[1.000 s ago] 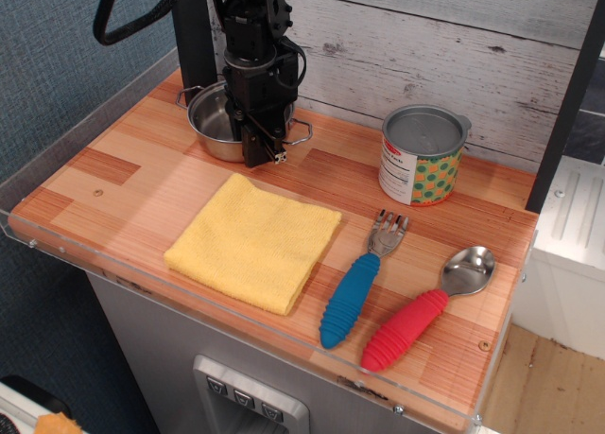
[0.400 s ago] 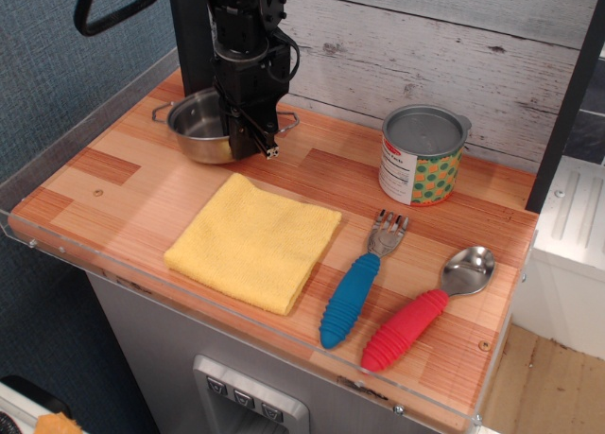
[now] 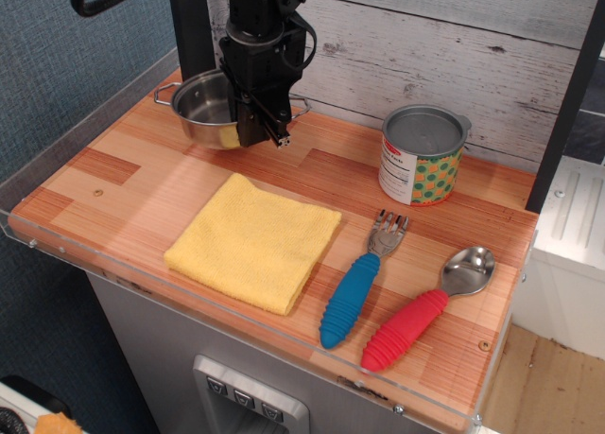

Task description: Place the pot on the yellow cloth

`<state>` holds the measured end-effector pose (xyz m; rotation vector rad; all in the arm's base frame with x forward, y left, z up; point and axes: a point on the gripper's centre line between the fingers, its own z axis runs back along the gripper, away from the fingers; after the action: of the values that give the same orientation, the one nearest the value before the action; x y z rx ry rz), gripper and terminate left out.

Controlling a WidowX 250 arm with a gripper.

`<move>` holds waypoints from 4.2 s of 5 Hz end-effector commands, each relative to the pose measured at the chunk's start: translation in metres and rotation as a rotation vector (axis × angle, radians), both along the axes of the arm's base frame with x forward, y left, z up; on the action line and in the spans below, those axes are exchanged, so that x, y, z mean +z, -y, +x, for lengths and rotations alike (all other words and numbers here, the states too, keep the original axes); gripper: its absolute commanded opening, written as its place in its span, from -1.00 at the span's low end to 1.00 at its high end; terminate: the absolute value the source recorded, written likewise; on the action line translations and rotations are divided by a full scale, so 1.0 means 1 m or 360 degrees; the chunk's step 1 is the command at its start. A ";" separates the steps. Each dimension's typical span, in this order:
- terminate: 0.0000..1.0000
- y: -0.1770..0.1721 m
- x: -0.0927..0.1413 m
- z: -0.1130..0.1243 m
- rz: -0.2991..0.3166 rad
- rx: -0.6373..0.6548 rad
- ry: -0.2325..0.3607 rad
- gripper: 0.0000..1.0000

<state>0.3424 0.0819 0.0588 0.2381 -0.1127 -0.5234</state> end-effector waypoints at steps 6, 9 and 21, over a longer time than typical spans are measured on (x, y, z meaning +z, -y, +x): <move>-1.00 0.074 -0.007 -0.071 0.0076 -0.0002 -0.0080 -1.00; -1.00 0.080 -0.024 -0.066 0.0055 -0.0007 -0.0106 -1.00; -1.00 0.050 0.068 -0.026 -0.0329 0.0431 0.0038 1.00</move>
<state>0.3111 0.0284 0.1130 0.0401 -0.1159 -0.2327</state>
